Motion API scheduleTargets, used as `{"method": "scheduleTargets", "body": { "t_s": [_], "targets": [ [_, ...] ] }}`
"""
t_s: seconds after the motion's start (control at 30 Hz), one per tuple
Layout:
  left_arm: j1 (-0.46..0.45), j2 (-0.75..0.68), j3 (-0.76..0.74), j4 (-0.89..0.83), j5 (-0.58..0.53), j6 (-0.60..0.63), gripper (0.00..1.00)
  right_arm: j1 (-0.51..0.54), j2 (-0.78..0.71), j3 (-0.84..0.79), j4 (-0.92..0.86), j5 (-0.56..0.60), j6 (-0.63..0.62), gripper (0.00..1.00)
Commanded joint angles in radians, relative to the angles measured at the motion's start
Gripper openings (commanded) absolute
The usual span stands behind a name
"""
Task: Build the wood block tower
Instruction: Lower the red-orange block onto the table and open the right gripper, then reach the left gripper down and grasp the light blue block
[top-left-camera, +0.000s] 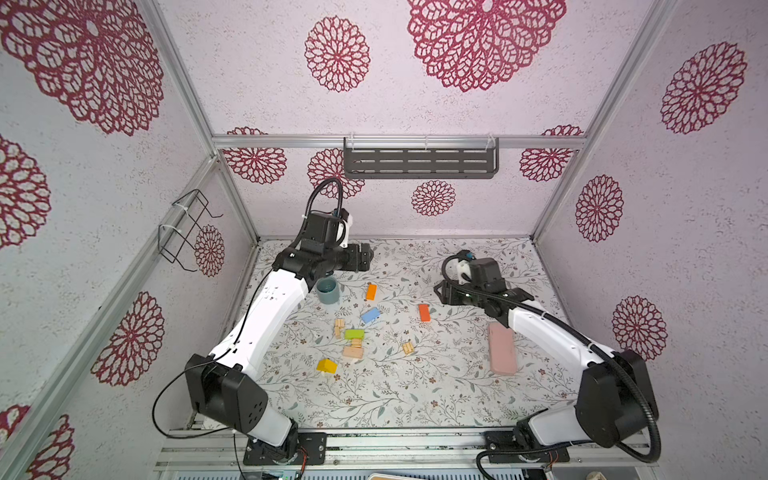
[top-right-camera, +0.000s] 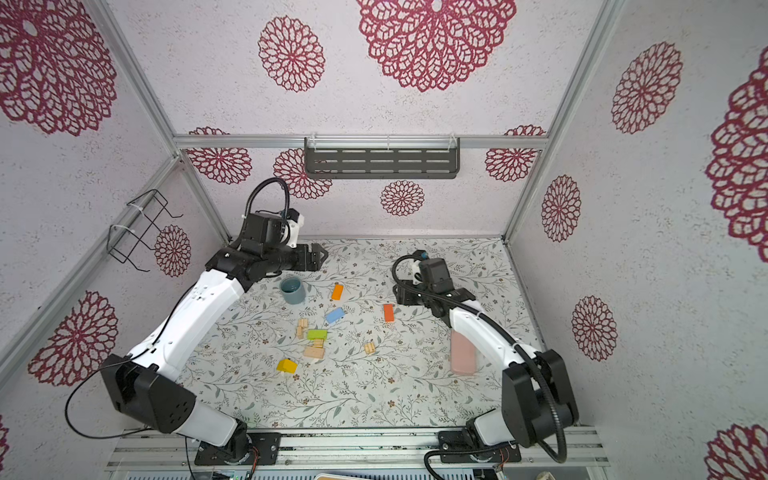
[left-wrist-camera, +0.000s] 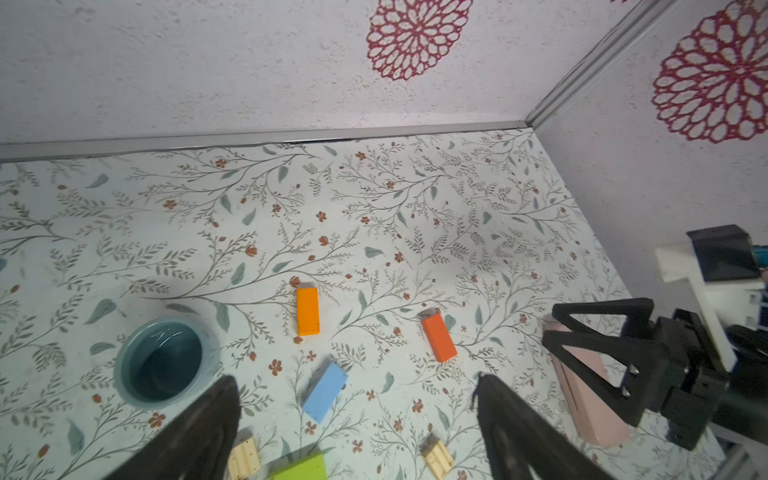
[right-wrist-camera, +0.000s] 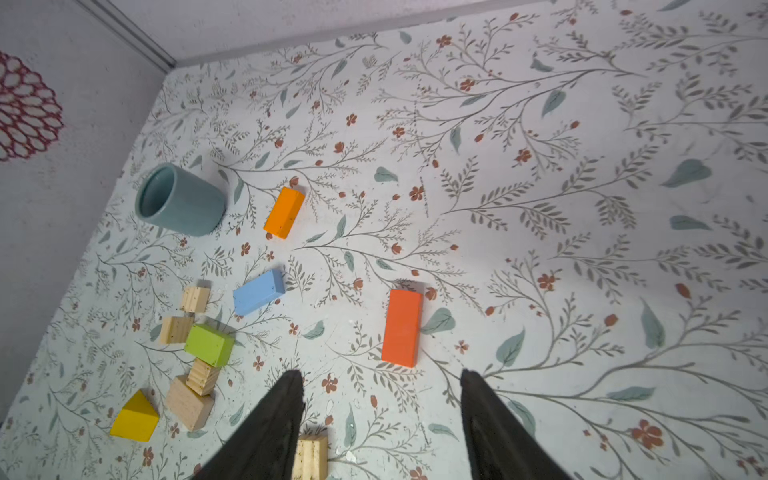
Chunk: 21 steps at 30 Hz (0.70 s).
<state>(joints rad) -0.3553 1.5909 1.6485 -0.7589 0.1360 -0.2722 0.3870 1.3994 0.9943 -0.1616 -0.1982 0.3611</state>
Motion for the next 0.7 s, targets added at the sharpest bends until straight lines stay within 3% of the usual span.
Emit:
{"method": "scheduleTargets", "body": {
  "t_s": [0.0, 0.13, 0.3, 0.5, 0.67],
  "targets": [
    [0.005, 0.123, 0.11, -0.354, 0.083, 0.201, 0.79, -0.05, -0.058, -0.085, 0.162, -0.17, 0.022, 0.63],
    [0.001, 0.185, 0.118, -0.485, 0.084, 0.306, 0.71, -0.09, -0.074, -0.157, 0.271, -0.242, 0.055, 0.63],
    [0.0, 0.159, -0.051, -0.315, 0.093, 0.348, 0.75, -0.136, -0.094, -0.204, 0.351, -0.294, 0.088, 0.63],
    [-0.023, 0.243, -0.093, -0.238, 0.04, 0.39, 0.76, -0.163, -0.101, -0.248, 0.414, -0.322, 0.127, 0.63],
    [-0.025, 0.314, -0.097, -0.165, 0.011, 0.419, 0.67, -0.171, -0.09, -0.257, 0.44, -0.343, 0.145, 0.6]
  ]
}}
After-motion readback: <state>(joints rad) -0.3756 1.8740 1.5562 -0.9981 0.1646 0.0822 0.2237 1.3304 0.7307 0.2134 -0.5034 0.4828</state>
